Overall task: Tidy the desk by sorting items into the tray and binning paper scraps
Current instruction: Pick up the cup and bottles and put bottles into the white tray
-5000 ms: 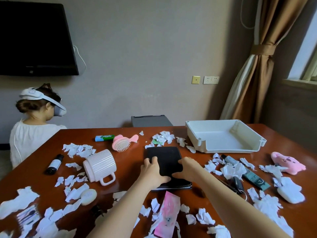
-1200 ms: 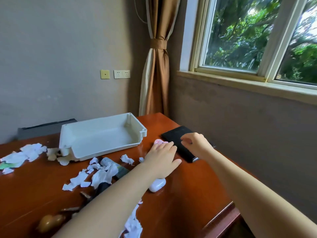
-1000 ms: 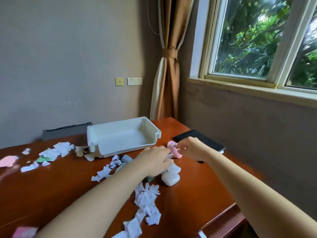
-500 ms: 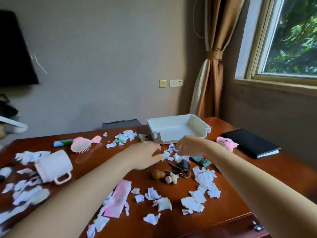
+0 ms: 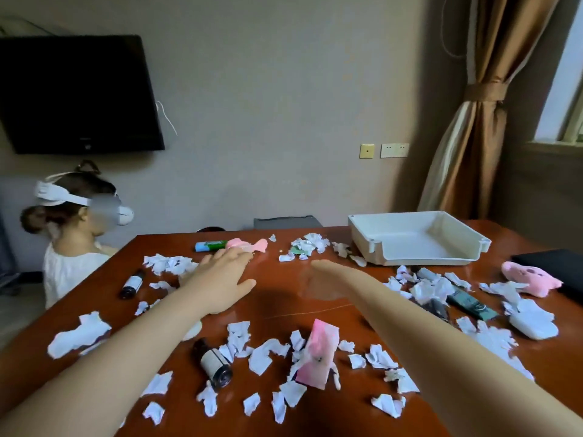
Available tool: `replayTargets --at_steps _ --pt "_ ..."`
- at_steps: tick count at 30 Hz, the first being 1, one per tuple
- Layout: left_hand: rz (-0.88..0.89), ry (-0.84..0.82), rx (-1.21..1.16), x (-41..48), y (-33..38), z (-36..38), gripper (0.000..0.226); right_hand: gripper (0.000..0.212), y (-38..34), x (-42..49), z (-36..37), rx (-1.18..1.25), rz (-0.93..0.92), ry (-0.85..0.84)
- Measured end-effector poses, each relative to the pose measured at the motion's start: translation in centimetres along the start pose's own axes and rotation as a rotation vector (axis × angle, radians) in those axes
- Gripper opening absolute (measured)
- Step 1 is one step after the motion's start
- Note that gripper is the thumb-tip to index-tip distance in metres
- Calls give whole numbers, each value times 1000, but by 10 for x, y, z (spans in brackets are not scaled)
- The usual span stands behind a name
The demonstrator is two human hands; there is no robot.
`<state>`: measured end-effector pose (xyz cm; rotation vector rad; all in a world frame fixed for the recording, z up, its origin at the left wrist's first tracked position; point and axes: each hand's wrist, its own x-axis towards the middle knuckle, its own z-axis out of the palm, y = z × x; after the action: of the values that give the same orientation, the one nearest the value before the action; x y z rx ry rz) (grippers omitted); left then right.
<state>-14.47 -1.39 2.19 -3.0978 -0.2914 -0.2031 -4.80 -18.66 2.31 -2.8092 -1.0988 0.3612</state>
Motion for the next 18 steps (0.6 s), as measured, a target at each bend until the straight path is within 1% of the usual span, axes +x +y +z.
replayTargets --at_steps 3,9,13,18 --pt "-96 -32 69 3 -28 4 61 37 -23 19 4 14 -70 -12" --pt "-239 -145 98 16 -64 18 66 41 -57 60 17 219 -86 33" --pt "-263 -111 55 22 -75 21 50 43 -76 80 22 313 -82 -22" --pt "-269 -109 -61 23 -82 20 43 37 -88 95 35 516 -13 -38"
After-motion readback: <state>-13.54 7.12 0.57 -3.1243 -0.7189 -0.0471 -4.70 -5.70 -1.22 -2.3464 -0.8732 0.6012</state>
